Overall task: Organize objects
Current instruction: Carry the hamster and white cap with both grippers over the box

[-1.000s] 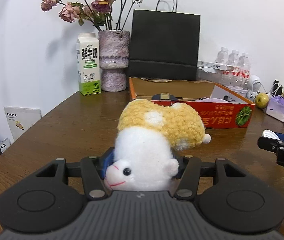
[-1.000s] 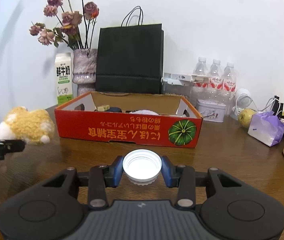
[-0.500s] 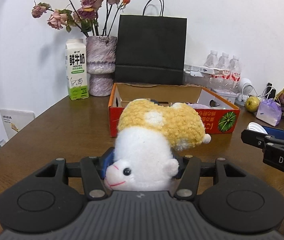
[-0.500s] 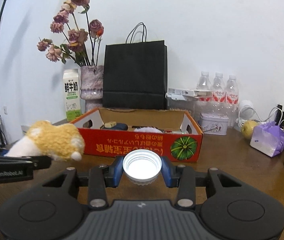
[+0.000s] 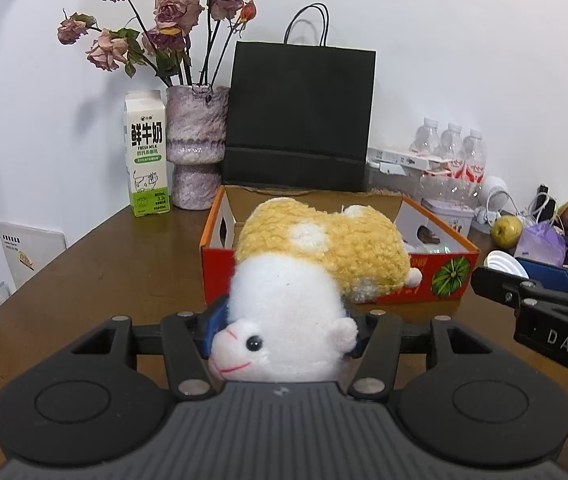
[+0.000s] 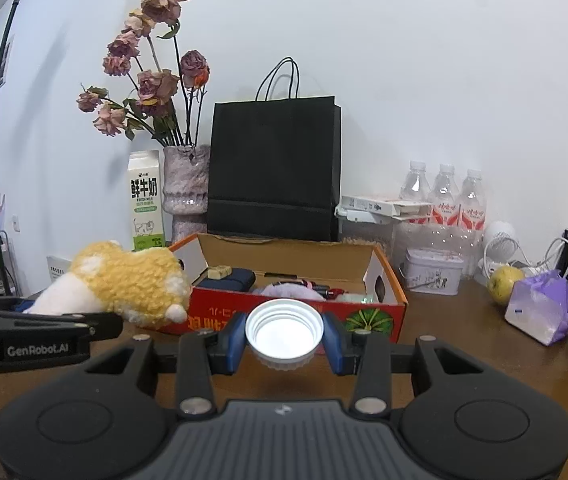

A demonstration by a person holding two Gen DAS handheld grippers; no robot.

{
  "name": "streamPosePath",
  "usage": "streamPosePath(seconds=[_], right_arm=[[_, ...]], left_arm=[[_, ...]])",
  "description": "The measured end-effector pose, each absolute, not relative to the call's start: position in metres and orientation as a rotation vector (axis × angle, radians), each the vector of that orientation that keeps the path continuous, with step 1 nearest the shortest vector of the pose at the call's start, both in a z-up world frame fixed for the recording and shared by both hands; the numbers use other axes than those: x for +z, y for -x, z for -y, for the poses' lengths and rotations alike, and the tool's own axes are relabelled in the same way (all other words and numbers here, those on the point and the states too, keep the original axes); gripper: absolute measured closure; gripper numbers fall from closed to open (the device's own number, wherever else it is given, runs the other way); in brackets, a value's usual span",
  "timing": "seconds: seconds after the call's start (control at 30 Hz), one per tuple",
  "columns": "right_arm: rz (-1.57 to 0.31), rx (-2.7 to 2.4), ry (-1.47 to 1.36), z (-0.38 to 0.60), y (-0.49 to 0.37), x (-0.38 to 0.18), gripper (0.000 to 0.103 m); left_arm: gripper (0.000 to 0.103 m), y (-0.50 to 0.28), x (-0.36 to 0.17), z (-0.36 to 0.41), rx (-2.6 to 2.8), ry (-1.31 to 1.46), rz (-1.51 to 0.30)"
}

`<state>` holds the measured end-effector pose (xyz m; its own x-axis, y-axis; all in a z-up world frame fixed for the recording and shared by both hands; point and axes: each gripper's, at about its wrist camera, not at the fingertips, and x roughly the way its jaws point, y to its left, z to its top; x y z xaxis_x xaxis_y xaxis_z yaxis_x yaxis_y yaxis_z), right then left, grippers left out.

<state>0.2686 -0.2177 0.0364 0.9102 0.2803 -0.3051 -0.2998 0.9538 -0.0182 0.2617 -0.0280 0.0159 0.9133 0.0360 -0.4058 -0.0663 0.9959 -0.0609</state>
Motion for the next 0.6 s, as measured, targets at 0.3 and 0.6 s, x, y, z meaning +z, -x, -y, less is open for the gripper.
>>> streamPosePath(seconds=[0.3,0.6], right_arm=[[-0.277,0.303,0.082,0.207,-0.292,0.046,0.064],[-0.298,0.301,0.058,0.204,-0.323,0.04,0.064]], left_arm=[[0.047,-0.29,0.023,0.027,0.061,0.098,-0.415],[0.047,-0.322,0.024,0.027,0.054,0.117,-0.412]])
